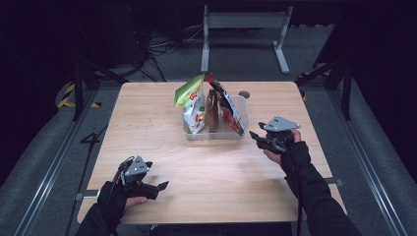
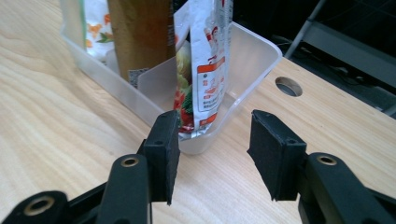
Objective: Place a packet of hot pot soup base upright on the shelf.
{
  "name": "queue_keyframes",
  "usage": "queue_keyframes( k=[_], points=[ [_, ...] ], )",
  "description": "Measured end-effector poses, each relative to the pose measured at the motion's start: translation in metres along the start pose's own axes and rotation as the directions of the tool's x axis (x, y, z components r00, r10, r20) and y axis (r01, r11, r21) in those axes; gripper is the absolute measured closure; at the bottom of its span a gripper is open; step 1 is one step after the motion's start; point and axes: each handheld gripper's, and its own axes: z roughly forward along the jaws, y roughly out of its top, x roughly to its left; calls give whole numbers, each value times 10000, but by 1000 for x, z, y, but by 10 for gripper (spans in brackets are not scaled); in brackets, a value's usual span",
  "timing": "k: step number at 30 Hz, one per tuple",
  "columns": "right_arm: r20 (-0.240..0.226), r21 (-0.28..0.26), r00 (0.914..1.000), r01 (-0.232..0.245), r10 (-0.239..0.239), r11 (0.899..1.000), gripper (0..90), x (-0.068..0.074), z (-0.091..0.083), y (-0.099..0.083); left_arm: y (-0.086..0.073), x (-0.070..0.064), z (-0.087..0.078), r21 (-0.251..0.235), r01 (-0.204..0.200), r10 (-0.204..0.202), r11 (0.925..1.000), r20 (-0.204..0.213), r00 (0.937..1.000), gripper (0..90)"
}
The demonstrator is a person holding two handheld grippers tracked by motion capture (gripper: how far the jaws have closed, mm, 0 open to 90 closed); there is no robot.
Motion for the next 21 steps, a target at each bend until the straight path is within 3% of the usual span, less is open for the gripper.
queue_keyframes(
  k=[7, 21],
  points=[
    [-226, -53, 9996, 143, -144, 9999, 523, 2, -17, -7, -4, 0, -6, -63, -50, 49, 10000, -149, 9999, 77],
    [-226, -27, 9990, 387, -387, 9992, 485, 8, -48, -30, -9, -1, -11, -33, -51, 51, 10000, -157, 9999, 78]
  ],
)
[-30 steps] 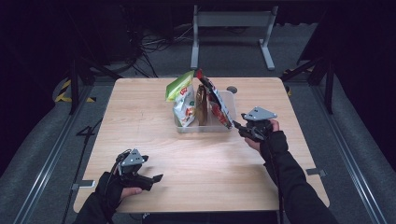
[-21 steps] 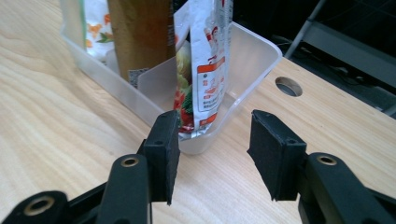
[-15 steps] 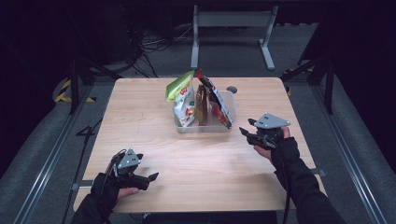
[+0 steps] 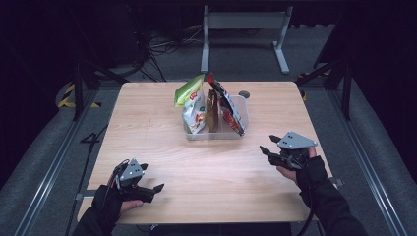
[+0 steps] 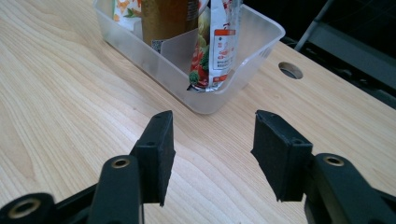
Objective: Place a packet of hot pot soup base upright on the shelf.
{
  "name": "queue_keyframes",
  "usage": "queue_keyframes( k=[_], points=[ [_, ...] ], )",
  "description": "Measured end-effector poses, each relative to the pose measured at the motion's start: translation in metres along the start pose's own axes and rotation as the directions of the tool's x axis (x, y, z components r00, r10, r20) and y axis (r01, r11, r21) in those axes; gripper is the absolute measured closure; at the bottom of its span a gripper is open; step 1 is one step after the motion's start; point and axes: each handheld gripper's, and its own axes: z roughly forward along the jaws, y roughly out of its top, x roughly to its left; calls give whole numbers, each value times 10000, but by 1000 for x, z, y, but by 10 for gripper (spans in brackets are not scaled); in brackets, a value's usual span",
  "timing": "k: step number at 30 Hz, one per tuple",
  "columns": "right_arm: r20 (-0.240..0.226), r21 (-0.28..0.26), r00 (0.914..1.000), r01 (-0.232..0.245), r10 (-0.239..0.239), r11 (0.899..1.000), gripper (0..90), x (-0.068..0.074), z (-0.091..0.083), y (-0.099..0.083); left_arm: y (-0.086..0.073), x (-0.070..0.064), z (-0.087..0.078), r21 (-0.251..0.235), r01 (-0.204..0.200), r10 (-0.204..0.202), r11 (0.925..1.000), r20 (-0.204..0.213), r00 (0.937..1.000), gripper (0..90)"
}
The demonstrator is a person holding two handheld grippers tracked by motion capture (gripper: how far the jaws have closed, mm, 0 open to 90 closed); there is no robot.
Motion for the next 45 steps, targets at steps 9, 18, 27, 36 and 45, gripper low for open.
queue_keyframes(
  k=[9, 18, 27, 36, 45],
  points=[
    [-123, -263, 9999, -80, 77, 9996, 446, 3, -19, -12, 0, -1, 0, -52, 52, -52, 10000, 42, 10000, 77],
    [-187, -169, 9998, 88, -91, 9998, 395, 7, -30, -30, 0, -1, 0, -57, 83, -83, 9999, 83, 9999, 77],
    [-89, 34, 9994, 336, -336, 9994, 328, 10, -40, -49, 0, -1, 0, -97, 131, -130, 9999, 28, 9999, 77],
    [32, 120, 9995, 309, -309, 9995, 227, 11, -45, -69, 1, -2, -1, -131, 30, -31, 9999, -71, 10000, 76],
    [165, 364, 9994, 296, -302, 9989, 187, 10, -50, -87, 3, -1, -3, -247, -42, 38, 9997, -165, 9999, 75]
  ],
)
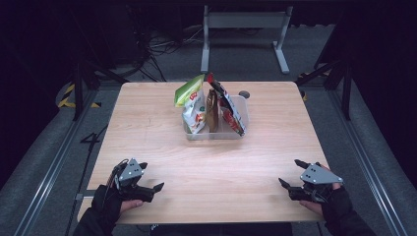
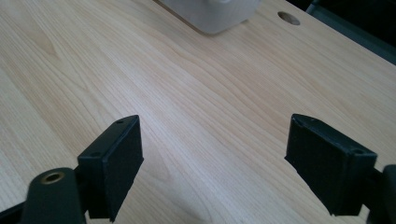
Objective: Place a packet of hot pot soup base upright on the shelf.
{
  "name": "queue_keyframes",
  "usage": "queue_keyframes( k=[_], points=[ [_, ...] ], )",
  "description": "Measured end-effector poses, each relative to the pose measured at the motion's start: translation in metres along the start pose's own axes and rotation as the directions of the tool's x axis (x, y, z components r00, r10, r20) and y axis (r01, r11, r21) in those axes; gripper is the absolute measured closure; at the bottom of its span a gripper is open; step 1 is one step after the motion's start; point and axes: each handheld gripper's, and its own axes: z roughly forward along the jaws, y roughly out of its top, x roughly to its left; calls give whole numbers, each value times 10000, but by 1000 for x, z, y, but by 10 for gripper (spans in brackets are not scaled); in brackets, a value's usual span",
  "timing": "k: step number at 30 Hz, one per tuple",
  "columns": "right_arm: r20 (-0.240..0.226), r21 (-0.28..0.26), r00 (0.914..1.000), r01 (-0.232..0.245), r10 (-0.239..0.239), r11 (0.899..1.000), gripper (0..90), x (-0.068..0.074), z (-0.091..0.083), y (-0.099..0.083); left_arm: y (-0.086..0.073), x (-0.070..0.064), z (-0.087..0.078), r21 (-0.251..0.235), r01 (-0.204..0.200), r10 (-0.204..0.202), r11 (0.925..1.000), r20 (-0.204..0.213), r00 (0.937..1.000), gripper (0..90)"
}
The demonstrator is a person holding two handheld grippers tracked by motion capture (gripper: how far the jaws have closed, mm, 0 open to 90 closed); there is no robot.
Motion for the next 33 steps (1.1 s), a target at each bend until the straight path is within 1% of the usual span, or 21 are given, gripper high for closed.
queue_keyframes(
  k=[2, 4, 7, 8, 9, 10, 12, 14, 16, 17, 18, 21, 24, 25, 26, 27, 28, 29, 32, 33],
  points=[
    [14, -59, 9997, -234, 234, 9997, 183, -2, -2, -5, 0, 0, 0, 7, -58, 58, 10000, -46, 10000, 74],
    [93, -120, 9993, -370, 371, 9992, 180, -4, -4, -8, 0, 0, -1, -21, -102, 102, 9999, -105, 9999, 73],
    [44, -347, 9944, -1052, 1055, 9938, 176, -9, -8, -16, -1, 0, -5, -100, -286, 283, 9995, -356, 9990, 70],
    [108, -474, 9923, -1227, 1233, 9913, 176, -10, -10, -18, -1, 0, -7, -257, -246, 239, 9994, -297, 9993, 70],
    [108, -474, 9923, -1227, 1233, 9913, 176, -10, -10, -18, -1, 0, -7, -257, -246, 239, 9994, -297, 9993, 71],
    [126, -586, 9898, -1409, 1419, 9883, 176, -11, -12, -20, -2, 1, -9, -366, -149, 138, 9992, -291, 9995, 71],
    [175, -855, 9796, -1979, 2000, 9765, 158, -16, -17, -25, -4, 3, -13, -488, -138, 118, 9987, -402, 9991, 68],
    [231, -894, 9789, -2005, 2033, 9756, 153, -17, -18, -25, -7, 5, -16, -552, 21, -46, 9985, -446, 9990, 69],
    [254, -995, 9755, -2150, 2184, 9715, 141, -18, -21, -27, -9, 6, -17, -572, 99, -127, 9983, -502, 9987, 66],
    [265, -991, 9754, -2152, 2188, 9715, 139, -18, -20, -28, -9, 6, -18, -537, 26, -57, 9986, -564, 9984, 66],
    [282, -954, 9762, -2113, 2148, 9728, 136, -17, -20, -29, -9, 6, -18, -521, 37, -68, 9986, -582, 9983, 65],
    [373, -911, 9779, -2015, 2056, 9752, 134, -16, -19, -30, -8, 6, -18, -666, 102, -140, 9977, -563, 9983, 62],
    [456, -910, 9787, -1957, 2004, 9764, 134, -14, -19, -29, -9, 6, -17, -654, 88, -124, 9978, -546, 9984, 62],
    [534, -1018, 9806, -1824, 1884, 9780, 134, -13, -21, -28, -10, 6, -18, -640, 177, -211, 9978, -532, 9984, 61],
    [584, -1025, 9805, -1809, 1875, 9781, 134, -12, -22, -27, -11, 6, -18, -680, 157, -194, 9976, -544, 9983, 60],
    [595, -1018, 9808, -1790, 1856, 9786, 134, -12, -22, -27, -11, 6, -19, -733, 246, -289, 9970, -577, 9979, 60],
    [595, -1018, 9808, -1790, 1856, 9786, 134, -12, -22, -27, -11, 6, -19, -733, 246, -289, 9970, -577, 9979, 60],
    [594, -1016, 9804, -1815, 1881, 9781, 134, -12, -23, -27, -11, 6, -20, -773, 289, -329, 9966, -515, 9981, 60],
    [583, -994, 9812, -1779, 1842, 9790, 128, -11, -23, -26, -11, 7, -20, -852, 307, -356, 9959, -561, 9978, 59],
    [565, -997, 9811, -1789, 1851, 9788, 124, -11, -23, -26, -11, 7, -20, -802, 268, -313, 9964, -555, 9980, 59]
  ],
)
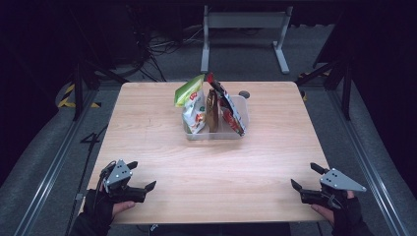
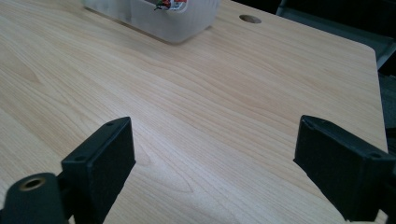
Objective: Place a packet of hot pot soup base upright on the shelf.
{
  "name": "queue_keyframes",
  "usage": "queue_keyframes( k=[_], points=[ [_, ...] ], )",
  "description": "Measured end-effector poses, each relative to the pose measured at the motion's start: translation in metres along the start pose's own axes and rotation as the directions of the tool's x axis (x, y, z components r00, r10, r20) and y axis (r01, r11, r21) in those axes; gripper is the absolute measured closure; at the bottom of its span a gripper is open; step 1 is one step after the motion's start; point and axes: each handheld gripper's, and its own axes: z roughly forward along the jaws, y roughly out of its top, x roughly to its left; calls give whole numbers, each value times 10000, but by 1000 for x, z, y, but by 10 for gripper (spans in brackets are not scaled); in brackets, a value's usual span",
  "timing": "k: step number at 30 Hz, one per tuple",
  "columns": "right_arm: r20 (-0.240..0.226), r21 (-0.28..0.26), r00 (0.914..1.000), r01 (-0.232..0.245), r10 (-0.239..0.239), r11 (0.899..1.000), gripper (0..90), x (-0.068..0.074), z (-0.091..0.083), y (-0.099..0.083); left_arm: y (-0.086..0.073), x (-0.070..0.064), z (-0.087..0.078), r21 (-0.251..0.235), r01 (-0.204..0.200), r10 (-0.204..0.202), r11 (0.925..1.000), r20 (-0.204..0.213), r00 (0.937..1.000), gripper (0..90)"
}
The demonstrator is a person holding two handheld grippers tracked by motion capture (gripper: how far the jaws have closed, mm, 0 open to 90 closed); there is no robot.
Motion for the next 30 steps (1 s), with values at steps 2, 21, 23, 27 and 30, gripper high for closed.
queue_keyframes(
  k=[2, 21, 23, 27, 30],
  points=[
    [-14, 24, 10000, 47, -47, 10000, 122, 1, 1, 0, 0, 0, 1, 39, 33, -33, 10000, 48, 10000, 57],
    [-109, 77, 9996, 266, -265, 9996, 118, 4, 4, 2, 3, 2, 4, 132, -2, 3, 9999, -84, 10000, 51],
    [-149, 107, 9995, 283, -282, 9995, 117, 5, 4, 3, 4, 2, 3, 91, 27, -26, 10000, -115, 9999, 51],
    [-149, 203, 9991, 398, -395, 9990, 115, 6, 5, 3, 5, 1, 1, 25, 12, -12, 10000, -147, 9999, 51],
    [-141, 240, 9991, 399, -396, 9989, 115, 6, 5, 3, 5, 1, 2, 46, 5, -4, 10000, -160, 9999, 51]
  ],
)
